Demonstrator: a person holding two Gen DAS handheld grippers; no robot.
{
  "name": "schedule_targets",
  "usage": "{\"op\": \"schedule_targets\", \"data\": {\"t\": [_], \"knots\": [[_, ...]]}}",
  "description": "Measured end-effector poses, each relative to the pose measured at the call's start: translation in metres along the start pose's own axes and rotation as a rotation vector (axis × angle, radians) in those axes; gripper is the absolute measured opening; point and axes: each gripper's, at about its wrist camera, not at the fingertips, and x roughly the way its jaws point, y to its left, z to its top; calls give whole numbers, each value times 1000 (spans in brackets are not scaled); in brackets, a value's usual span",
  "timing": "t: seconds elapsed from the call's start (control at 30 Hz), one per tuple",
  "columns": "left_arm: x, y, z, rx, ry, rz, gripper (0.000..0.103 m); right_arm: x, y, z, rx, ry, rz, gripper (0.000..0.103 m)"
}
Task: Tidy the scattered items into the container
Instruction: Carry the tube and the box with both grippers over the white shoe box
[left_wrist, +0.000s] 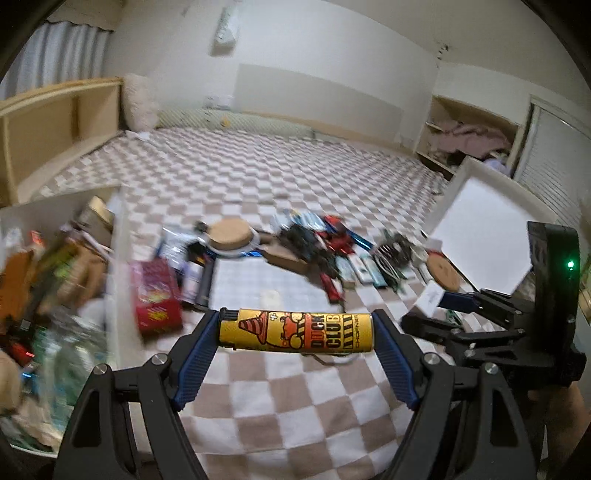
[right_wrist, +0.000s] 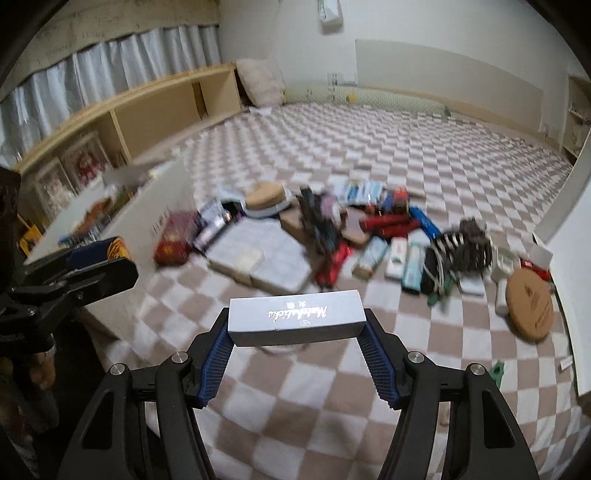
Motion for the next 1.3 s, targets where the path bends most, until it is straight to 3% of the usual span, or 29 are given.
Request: {"op": "schedule_targets", "data": {"t": [0.37,0.87,1.07,1.3], "knots": [[-55,63,17,-80,-88,158,81,-9,37,46,-32,-75,110,67],[-97,143,16,-214,-113,342,81,14,111,78,-183,-48,284,67],[-97,167,8,-265,-98,370,81,30,145,96,-375,-57,394,67],[-90,178,5,-283,-76,384,81,67,188,115,-712,20,414,67]]}}
